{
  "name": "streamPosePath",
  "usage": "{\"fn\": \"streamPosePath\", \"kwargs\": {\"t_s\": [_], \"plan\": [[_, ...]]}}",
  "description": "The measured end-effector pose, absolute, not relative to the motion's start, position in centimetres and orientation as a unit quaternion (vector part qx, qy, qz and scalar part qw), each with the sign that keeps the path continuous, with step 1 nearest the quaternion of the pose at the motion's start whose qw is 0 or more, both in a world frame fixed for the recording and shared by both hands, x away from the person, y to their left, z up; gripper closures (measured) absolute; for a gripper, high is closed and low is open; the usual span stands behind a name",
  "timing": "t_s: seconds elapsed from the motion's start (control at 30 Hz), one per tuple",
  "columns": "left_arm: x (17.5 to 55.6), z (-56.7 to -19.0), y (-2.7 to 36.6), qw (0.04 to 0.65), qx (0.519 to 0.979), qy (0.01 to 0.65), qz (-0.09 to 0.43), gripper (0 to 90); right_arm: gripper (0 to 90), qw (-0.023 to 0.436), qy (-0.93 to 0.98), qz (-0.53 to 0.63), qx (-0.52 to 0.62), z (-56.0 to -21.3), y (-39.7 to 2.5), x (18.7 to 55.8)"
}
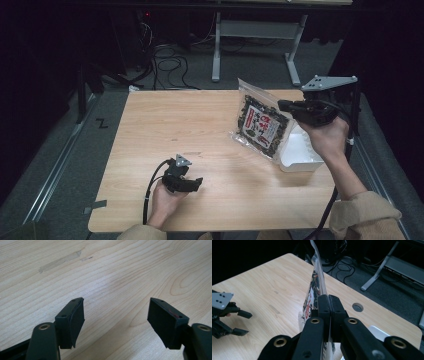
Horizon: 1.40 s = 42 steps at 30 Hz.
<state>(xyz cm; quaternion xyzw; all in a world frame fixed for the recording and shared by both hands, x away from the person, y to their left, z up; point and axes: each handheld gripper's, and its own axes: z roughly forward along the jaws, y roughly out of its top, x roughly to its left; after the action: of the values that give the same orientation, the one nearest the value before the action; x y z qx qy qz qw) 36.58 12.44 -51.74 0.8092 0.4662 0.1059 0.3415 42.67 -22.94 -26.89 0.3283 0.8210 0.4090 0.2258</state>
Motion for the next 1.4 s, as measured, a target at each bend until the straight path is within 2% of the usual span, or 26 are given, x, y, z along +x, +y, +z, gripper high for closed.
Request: {"fn": "streamPosePath", "kwargs": {"t_s": [0.7,1.4], "plan": [[36.6,-51.9,12.4,0.337,0.812,0.464,0.103,30.7,90.0,0.263,0.786,0.416,0.374,-25.5,-27.0,43.3],[36.6,-51.9,12.4,0.337,0.813,0.463,0.104,30.9,90.0,0.291,0.754,0.414,0.418,-25.6,-30.4,43.4]]}}
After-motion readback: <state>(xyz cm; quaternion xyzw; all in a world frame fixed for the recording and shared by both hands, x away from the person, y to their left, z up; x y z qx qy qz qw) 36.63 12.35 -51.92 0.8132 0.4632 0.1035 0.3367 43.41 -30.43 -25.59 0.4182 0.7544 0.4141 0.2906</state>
